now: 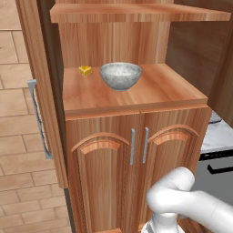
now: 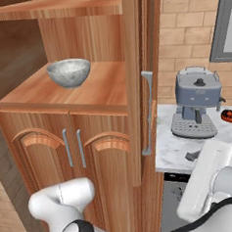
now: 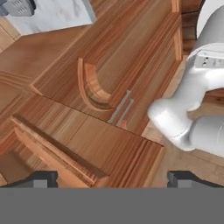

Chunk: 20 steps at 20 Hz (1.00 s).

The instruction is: Pick the mug and place it in the sink. Pick the bowl and place it in the open cabinet and then close the cabinet.

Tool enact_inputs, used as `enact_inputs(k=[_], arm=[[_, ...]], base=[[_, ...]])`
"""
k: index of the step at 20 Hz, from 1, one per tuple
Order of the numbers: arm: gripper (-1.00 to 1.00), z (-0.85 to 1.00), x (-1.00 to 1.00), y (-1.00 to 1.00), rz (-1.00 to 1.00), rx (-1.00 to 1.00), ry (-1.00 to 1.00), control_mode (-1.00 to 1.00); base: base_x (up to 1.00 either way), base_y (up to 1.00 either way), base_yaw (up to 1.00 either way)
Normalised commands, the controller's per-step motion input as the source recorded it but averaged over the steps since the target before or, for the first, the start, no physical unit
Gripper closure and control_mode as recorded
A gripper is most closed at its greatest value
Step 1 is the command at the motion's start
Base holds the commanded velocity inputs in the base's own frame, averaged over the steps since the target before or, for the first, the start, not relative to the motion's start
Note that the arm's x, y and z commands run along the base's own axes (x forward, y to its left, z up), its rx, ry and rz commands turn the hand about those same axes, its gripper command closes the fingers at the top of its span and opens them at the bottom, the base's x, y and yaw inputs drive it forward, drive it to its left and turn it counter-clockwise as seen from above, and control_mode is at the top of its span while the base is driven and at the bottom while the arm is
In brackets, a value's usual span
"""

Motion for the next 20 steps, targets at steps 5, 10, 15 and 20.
enact_inputs(k=[5, 10, 15, 20], arm=[[-1.00, -0.12, 0.32, 0.31, 0.07, 0.18, -0.09, -1.00], [-1.00, -0.17, 0.12, 0.03, 0.08, 0.27, -0.09, -1.00], [-1.00, -0.20, 0.00, 0.09, 0.10, 0.25, -0.07, -1.00], [-1.00, 0.02, 0.20, 0.06, 0.08, 0.09, -0.09, -1.00]], base=[[0.00, 0.00, 0.00], [0.00, 0.00, 0.00], [0.00, 0.00, 0.00], [0.00, 0.00, 0.00]])
